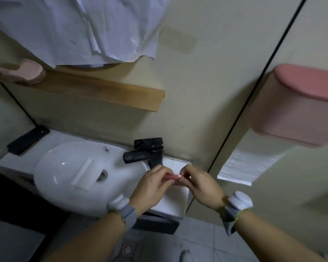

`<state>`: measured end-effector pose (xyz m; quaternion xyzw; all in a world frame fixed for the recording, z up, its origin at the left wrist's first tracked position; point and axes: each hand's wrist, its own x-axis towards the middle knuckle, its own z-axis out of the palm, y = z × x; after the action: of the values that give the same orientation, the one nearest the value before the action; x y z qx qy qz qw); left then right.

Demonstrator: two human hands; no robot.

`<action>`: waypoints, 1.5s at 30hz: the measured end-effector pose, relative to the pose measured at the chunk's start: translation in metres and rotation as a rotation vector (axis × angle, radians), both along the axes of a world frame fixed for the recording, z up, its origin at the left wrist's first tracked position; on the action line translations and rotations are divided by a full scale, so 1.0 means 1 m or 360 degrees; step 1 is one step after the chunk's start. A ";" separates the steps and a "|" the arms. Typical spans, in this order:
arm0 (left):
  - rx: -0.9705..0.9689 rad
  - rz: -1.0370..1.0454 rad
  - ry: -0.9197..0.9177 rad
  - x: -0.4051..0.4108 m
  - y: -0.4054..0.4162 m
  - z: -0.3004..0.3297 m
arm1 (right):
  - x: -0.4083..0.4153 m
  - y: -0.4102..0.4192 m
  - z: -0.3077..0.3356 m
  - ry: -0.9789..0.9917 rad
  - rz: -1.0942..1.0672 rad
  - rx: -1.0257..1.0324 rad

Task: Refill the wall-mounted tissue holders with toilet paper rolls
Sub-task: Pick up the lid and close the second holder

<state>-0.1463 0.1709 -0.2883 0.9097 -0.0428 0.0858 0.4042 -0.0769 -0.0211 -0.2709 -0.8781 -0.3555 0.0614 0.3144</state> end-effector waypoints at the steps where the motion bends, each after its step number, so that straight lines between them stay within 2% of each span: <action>1: -0.0060 -0.0033 -0.0007 0.001 -0.006 0.011 | -0.005 -0.008 0.010 0.0062 -0.0079 0.0077; 4: -0.0267 -0.0014 -0.0082 0.010 -0.024 0.030 | -0.011 -0.026 0.032 0.0209 -0.0241 0.0321; 11: -0.0887 -0.0119 -0.0060 0.037 -0.104 0.079 | -0.032 -0.139 0.068 0.0224 -0.0688 0.0567; 15: -0.1072 -0.0222 -0.0137 0.048 -0.164 0.105 | -0.047 -0.212 0.082 0.0144 -0.0926 0.0589; 21: -0.1238 -0.0400 -0.0207 0.056 -0.288 0.143 | -0.055 -0.337 0.109 0.0018 -0.1194 0.0802; 28: -0.1556 -0.0371 -0.0264 0.087 -0.433 0.203 | -0.040 -0.479 0.167 -0.0149 -0.1211 0.1155; 31: -0.1763 -0.0318 -0.0240 0.101 -0.461 0.224 | -0.027 -0.501 0.190 -0.0214 -0.1151 0.1274; 35: -0.1886 -0.0180 -0.0225 0.122 -0.497 0.249 | -0.012 -0.530 0.217 -0.0431 -0.1090 0.1241; 38: -0.1948 -0.0111 -0.0186 0.138 -0.513 0.262 | -0.001 -0.542 0.226 -0.0593 -0.0996 0.1047; 45: -0.2080 -0.0190 0.0003 0.180 -0.537 0.274 | 0.040 -0.567 0.224 -0.0759 -0.0894 0.0719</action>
<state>0.0338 -0.3661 -0.0147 0.4728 -0.0318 0.0709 0.8777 -0.0370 -0.5881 -0.0466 -0.8395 -0.1698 -0.3106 0.4122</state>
